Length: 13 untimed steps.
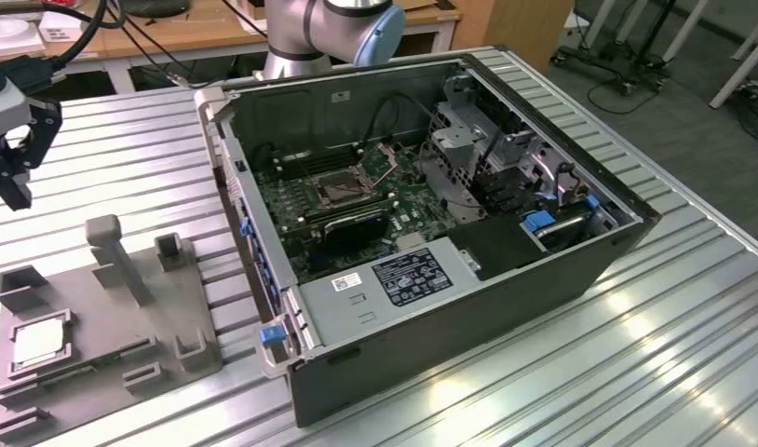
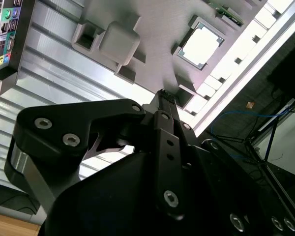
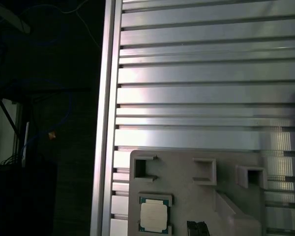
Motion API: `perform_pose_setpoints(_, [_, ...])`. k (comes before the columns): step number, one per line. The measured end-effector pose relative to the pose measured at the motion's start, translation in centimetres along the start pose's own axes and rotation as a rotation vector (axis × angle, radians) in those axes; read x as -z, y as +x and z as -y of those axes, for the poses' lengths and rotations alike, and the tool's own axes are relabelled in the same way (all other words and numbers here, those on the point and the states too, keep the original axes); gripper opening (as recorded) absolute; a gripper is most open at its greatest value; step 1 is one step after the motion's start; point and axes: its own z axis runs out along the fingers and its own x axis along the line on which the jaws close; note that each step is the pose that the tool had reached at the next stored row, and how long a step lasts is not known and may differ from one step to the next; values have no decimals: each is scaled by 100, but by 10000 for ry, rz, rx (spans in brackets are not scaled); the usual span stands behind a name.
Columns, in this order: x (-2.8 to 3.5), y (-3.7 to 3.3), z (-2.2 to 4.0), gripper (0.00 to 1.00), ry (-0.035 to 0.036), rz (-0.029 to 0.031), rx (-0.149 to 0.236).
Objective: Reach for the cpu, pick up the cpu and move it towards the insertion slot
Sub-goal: 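Reach for the cpu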
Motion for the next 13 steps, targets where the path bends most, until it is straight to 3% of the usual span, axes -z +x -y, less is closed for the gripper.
perform_pose_setpoints(9, [0,6,0,11,0,1,-1])
perform_pose_setpoints(13, [0,46,-1,11,0,0,-1])
